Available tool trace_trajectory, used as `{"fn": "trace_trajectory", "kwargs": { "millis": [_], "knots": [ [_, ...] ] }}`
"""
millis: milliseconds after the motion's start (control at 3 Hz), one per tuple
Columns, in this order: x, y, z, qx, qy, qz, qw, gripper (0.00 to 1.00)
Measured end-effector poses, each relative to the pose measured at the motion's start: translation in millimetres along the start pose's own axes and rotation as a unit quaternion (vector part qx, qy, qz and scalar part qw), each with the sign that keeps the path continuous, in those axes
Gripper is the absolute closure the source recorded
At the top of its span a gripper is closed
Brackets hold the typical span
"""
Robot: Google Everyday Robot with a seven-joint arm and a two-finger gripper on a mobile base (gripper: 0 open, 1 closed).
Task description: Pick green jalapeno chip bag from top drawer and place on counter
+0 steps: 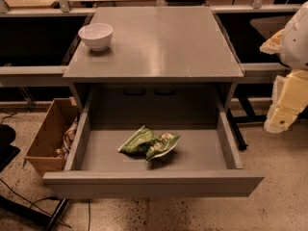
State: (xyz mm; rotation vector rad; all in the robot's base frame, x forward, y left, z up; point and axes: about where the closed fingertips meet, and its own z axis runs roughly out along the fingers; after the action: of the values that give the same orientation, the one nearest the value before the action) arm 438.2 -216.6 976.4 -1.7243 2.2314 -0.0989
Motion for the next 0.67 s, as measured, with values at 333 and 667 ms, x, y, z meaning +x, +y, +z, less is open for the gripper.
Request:
{"fn": "trace_trajectory", "kwargs": {
  "millis": [333, 667],
  "knots": [
    [-1.2, 0.0, -1.8, 0.004, 0.003, -0.001, 1.0, 0.0],
    [-5.4, 0.0, -8.1, 0.017, 0.015, -0.006, 0.9997, 0.0]
  ]
}}
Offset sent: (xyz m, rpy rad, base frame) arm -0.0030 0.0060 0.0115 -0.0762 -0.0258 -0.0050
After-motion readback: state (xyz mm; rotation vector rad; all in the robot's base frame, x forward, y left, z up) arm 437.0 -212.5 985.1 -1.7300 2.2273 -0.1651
